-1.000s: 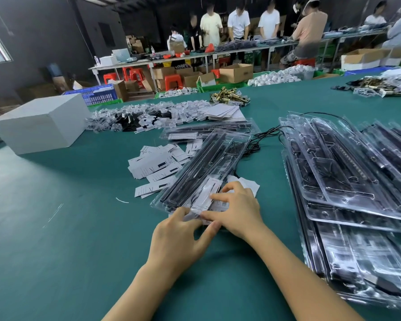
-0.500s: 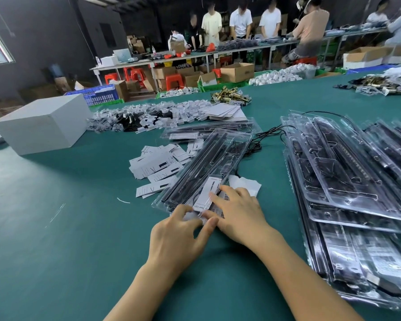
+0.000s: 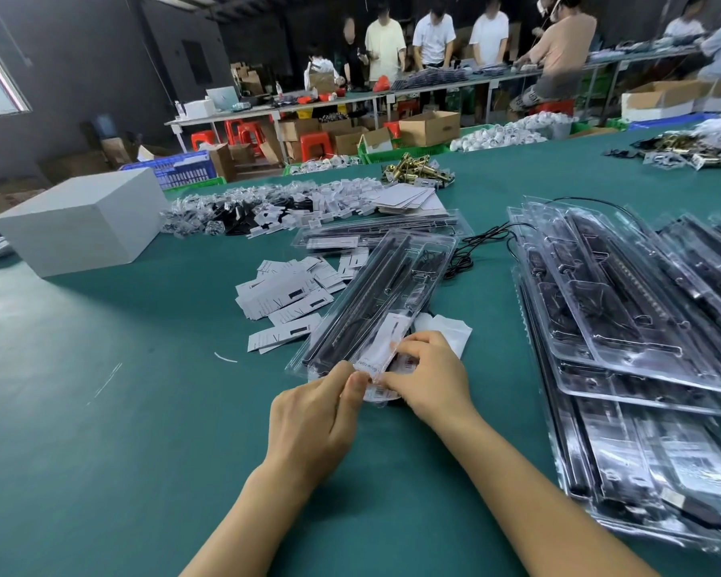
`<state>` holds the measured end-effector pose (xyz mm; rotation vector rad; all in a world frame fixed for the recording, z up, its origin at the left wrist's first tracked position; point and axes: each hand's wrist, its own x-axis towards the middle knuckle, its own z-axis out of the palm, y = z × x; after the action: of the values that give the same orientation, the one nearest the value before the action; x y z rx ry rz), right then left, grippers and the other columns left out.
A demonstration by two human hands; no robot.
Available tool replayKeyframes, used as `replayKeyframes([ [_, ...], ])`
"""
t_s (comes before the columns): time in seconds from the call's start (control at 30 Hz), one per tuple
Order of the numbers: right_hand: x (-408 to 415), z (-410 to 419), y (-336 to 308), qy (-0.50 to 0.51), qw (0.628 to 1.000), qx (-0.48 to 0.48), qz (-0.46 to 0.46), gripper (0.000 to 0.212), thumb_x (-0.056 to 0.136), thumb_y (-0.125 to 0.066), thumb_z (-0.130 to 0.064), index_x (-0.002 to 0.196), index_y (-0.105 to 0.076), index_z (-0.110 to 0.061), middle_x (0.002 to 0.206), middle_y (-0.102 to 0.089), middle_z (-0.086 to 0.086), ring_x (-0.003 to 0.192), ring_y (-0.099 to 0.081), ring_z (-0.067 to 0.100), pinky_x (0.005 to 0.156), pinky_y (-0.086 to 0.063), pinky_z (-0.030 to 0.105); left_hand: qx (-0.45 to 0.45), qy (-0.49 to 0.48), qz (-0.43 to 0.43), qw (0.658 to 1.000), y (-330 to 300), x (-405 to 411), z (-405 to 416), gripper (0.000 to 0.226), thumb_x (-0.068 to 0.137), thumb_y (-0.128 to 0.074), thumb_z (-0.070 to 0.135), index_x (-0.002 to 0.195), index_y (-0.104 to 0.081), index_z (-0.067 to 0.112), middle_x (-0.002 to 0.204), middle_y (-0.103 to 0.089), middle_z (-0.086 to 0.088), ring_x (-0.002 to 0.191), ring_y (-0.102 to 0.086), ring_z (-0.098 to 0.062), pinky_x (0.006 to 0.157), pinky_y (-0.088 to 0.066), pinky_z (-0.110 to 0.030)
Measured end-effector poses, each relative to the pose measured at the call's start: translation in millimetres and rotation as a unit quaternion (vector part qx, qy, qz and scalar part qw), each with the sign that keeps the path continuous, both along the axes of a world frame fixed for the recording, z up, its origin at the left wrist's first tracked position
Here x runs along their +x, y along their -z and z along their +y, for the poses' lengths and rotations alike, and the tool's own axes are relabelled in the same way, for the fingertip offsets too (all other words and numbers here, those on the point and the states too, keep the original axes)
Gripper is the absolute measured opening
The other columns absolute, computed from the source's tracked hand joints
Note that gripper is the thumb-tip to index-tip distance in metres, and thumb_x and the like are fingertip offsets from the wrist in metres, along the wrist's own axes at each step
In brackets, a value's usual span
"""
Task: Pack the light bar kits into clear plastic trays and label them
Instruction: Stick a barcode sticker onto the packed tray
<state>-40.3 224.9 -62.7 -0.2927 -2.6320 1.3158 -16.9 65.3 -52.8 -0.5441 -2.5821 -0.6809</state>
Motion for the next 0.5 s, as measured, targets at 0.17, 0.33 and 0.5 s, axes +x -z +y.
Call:
replayKeyframes([
  [0.17, -2.2, 4.5, -3.9, 0.029, 0.993, -0.114, 0.002, 0.042, 0.059, -0.089, -0.013, 0.091, -0.062, -0.017, 0.113, -0.057, -0.003, 0.090, -0.058, 0.014, 0.083, -0.049, 0.028, -0.012, -0.007, 0.001, 1.000, 1.9, -1.1, 2.6, 0.070, 0.089, -0.009, 0.058, 0.080, -0.063, 0.015, 0.059, -0.062, -0.001, 0.060, -0.056, -0.027, 0.056, -0.044, -0.041],
  [0.33, -0.5, 6.1, -6.7, 0.044, 0.990, -0.132, -0.013, 0.046, 0.057, -0.089, -0.007, 0.091, -0.059, -0.017, 0.113, -0.050, 0.002, 0.090, -0.059, 0.015, 0.083, -0.052, 0.029, -0.003, 0.002, -0.016, 1.000, 3.4, -1.8, 1.4, 0.068, 0.088, -0.008, 0.061, 0.076, -0.057, 0.016, 0.075, -0.071, 0.002, 0.068, -0.059, -0.024, 0.061, -0.045, -0.042],
  [0.5, -1.7, 19.0, -12.3, 0.038, 0.974, -0.218, -0.058, 0.043, 0.072, -0.074, 0.006, 0.107, -0.054, -0.009, 0.111, -0.060, 0.009, 0.101, -0.061, 0.022, 0.081, -0.051, 0.035, -0.034, 0.012, -0.016, 0.999, 1.2, -0.7, 3.4, 0.070, 0.087, -0.007, 0.060, 0.080, -0.063, 0.019, 0.072, -0.066, 0.002, 0.074, -0.059, -0.020, 0.064, -0.045, -0.039],
])
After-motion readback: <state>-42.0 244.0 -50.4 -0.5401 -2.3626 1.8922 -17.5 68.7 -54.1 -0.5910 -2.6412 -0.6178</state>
